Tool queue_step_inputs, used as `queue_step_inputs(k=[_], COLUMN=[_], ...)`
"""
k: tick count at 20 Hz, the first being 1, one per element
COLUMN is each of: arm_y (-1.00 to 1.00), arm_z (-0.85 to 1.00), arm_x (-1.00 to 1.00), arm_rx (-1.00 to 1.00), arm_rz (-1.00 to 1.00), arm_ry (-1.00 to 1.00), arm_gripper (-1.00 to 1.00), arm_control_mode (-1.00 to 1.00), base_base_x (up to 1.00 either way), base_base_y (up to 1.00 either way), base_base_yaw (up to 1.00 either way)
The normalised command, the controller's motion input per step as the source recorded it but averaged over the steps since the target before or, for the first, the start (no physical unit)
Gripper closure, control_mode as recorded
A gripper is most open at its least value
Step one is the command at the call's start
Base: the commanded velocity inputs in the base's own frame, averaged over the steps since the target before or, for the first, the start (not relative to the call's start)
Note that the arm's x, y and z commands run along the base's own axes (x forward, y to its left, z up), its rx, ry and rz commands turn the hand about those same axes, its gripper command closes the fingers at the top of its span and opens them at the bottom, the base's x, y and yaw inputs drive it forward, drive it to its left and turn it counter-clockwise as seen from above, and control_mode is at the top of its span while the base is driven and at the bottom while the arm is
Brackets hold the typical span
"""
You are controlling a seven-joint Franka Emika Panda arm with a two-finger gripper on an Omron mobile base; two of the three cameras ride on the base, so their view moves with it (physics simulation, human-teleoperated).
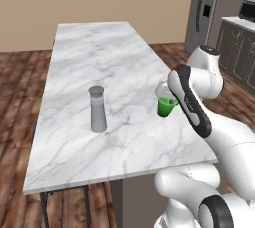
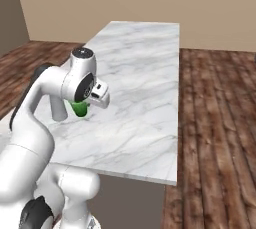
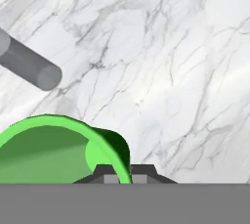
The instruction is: Place the pitcher and cup on the dining counter for serving.
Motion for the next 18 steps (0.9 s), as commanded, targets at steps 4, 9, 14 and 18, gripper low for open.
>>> queue_step_inputs(k=[4, 9, 14, 18], arm_y=[0.45, 0.08, 0.25, 0.24], arm_z=[-0.22, -0.33, -0.70, -0.67], arm_x=[0.69, 0.09, 0.23, 0.31], arm_rx=[0.01, 0.10, 0.06, 0.00], arm_rz=[-0.28, -0.11, -0.11, -0.09], arm_ry=[0.09, 0.00, 0.03, 0.01], arm_gripper=[1.00, 1.00, 1.00, 1.00], arm_control_mode=[-1.00, -1.00, -1.00, -1.00], base_base_x=[0.00, 0.00, 0.00, 0.00], base_base_y=[0.00, 0.00, 0.00, 0.00], base_base_yaw=[0.00, 0.00, 0.00, 0.00])
